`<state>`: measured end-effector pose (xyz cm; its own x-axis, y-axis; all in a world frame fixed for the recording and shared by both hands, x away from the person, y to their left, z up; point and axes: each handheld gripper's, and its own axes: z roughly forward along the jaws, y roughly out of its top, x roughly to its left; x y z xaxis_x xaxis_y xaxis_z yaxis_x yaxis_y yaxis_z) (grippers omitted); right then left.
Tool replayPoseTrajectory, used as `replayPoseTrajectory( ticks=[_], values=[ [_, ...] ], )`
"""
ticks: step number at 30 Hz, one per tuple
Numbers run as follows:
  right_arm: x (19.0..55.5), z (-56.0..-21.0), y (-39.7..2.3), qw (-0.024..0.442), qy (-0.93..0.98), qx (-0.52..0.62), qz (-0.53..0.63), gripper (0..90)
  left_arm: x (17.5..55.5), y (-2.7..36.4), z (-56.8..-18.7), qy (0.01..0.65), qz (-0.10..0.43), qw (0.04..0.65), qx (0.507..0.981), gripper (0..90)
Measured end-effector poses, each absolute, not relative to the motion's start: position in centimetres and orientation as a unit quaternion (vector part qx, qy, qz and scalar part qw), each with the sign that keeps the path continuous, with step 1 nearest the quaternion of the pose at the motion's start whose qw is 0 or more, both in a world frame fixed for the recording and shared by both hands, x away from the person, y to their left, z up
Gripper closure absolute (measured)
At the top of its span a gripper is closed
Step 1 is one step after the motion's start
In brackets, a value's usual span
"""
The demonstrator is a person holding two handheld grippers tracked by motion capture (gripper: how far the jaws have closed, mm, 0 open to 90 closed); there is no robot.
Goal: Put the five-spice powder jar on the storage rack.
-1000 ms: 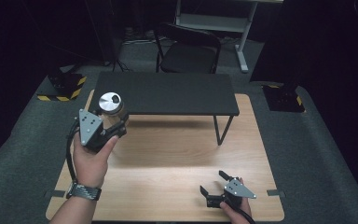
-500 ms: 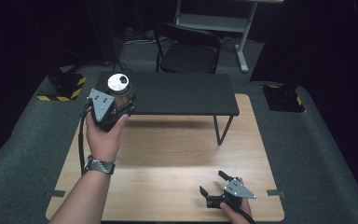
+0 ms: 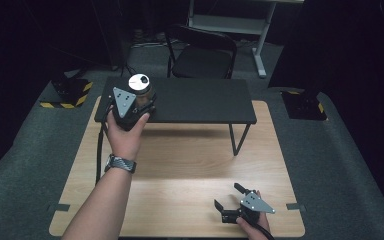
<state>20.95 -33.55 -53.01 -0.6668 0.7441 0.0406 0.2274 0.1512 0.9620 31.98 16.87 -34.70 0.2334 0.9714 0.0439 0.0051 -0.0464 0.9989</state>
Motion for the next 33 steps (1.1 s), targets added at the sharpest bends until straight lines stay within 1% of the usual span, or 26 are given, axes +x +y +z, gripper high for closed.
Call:
replayPoseTrajectory(
  ticks=[14, 23, 33],
  values=[
    [20.9, -53.1, -33.6, 0.232, 0.720, 0.336, 0.561, 0.4, 34.4, 15.5, -35.6, 0.446, 0.425, 0.538, 0.576, 30.6],
    [20.9, -53.1, -33.6, 0.232, 0.720, 0.335, 0.561, 0.4, 34.5, 15.1, -35.9, 0.441, 0.435, 0.534, 0.575, 30.6],
    [20.8, -53.1, -33.6, 0.232, 0.719, 0.337, 0.561, 0.4, 34.8, 15.3, -36.1, 0.444, 0.428, 0.540, 0.572, 30.5]
  ],
)
